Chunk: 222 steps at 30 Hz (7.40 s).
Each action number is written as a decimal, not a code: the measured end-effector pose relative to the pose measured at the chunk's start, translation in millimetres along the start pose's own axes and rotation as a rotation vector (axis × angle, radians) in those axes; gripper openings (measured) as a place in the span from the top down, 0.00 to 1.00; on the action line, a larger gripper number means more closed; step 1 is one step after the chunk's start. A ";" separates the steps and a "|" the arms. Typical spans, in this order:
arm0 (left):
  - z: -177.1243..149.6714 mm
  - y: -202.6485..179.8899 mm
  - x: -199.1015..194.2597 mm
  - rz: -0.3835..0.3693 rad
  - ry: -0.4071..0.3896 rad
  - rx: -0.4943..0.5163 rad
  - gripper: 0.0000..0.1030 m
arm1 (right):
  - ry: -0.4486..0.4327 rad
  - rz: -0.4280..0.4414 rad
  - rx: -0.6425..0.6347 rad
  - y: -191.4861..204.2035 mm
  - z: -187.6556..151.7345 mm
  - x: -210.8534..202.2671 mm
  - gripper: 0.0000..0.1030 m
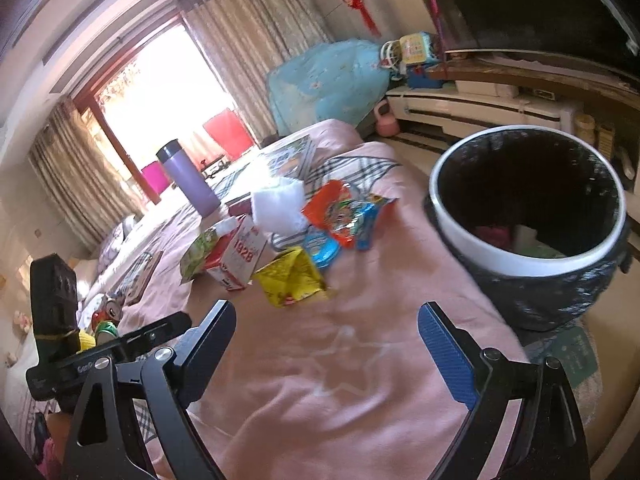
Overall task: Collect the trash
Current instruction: 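Grasp red-white carton with left tool while right tool grasps yellow wrapper, then carry carton and wrapper over the bin and open both tools, then grasp white mesh sponge with left tool while right tool grasps orange snack bag, then move sponge and snack bag over the bin and open both tools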
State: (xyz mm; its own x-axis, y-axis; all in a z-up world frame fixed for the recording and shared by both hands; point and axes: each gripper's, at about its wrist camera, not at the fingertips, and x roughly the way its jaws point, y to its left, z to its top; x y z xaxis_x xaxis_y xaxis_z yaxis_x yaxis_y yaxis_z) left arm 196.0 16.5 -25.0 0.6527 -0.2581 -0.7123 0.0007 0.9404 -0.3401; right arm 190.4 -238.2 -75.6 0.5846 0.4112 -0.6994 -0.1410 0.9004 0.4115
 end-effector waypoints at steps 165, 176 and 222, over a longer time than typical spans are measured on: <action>100.8 -15.7 118.9 -0.021 0.029 0.131 0.37 | 0.074 -0.024 0.025 -26.0 58.0 84.4 0.50; 102.9 -11.1 151.4 -0.114 0.068 0.133 0.85 | 0.082 -0.020 0.025 -25.2 59.8 88.2 0.97; 57.4 -159.8 110.3 -0.206 0.064 0.321 0.85 | -0.175 -0.118 0.164 -129.2 61.9 -63.1 0.97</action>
State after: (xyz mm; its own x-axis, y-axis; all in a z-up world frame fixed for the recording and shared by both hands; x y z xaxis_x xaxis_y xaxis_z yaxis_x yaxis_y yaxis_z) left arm 311.3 -149.6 -14.0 0.5658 -0.4530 -0.6890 0.3706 0.8861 -0.2783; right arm 221.2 -389.2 -48.5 0.7207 0.2608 -0.6423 0.0595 0.8998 0.4322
